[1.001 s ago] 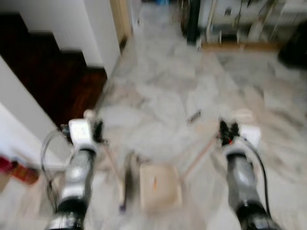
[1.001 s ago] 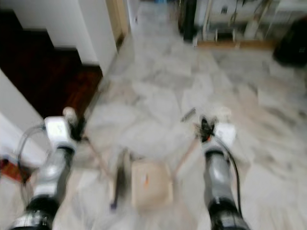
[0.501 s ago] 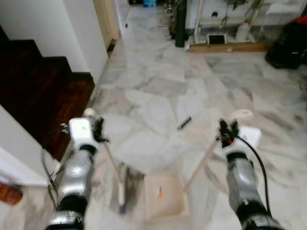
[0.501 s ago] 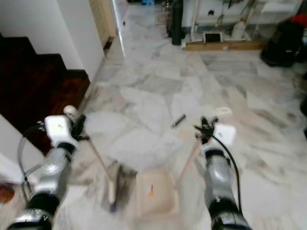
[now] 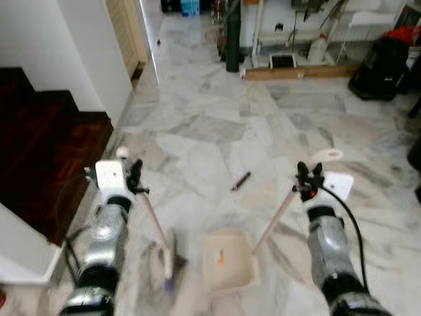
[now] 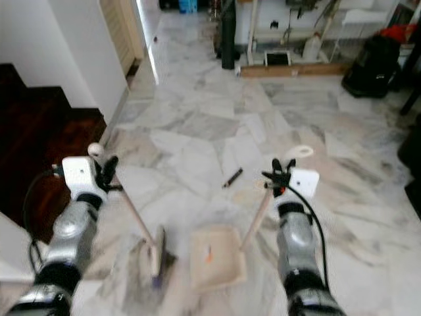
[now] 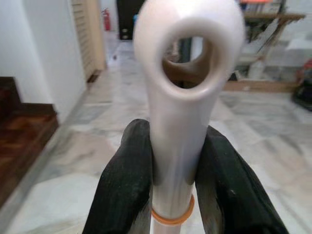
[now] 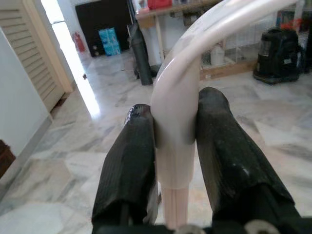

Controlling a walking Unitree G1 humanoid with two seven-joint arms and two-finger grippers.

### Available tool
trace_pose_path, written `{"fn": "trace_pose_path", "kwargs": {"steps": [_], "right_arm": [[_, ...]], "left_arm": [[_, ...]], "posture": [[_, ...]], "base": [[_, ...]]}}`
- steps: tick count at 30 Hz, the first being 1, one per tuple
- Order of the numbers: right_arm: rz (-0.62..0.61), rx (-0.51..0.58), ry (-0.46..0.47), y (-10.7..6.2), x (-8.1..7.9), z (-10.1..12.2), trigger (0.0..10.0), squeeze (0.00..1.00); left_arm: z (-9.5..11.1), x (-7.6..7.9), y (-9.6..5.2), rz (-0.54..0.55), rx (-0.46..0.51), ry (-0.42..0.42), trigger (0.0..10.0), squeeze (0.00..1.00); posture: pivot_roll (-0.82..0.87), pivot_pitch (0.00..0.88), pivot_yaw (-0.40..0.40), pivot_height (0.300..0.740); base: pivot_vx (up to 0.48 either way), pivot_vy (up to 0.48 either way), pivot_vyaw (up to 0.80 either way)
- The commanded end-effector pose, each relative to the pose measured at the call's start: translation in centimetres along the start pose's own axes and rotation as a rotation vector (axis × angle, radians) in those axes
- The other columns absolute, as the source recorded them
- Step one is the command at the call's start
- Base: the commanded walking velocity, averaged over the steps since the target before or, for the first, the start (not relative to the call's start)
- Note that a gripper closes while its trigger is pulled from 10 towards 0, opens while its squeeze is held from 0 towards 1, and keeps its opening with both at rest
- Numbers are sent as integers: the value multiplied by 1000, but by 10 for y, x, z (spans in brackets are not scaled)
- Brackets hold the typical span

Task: Sweep floor

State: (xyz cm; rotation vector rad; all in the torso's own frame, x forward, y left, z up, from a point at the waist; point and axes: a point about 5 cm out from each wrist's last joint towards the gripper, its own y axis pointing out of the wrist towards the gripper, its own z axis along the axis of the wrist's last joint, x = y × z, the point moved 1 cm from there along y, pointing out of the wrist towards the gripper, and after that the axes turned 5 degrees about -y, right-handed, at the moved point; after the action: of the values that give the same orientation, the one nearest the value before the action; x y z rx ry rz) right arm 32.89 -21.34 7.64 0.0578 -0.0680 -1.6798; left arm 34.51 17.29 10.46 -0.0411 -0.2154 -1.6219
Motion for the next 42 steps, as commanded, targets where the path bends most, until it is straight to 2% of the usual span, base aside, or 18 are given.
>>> {"fn": "trace_pose_path", "kwargs": {"steps": [1,32,42], "right_arm": [[16,63,6,8,-7,14,10000,0],[18,77,13,11,-8,18,10000,0],[32,130,0,16,-10,31,10000,0]], "left_arm": [[12,-10,2,19,50,26,10000,0],[18,-11,6,16,67,31,10000,0],[21,-11,8,18,80,33,10000,0]], "posture": [[24,0,48,740],[27,0,49,740],[27,0,49,740]], "base": [[386,0,0],[393,0,0],[398,0,0]]}}
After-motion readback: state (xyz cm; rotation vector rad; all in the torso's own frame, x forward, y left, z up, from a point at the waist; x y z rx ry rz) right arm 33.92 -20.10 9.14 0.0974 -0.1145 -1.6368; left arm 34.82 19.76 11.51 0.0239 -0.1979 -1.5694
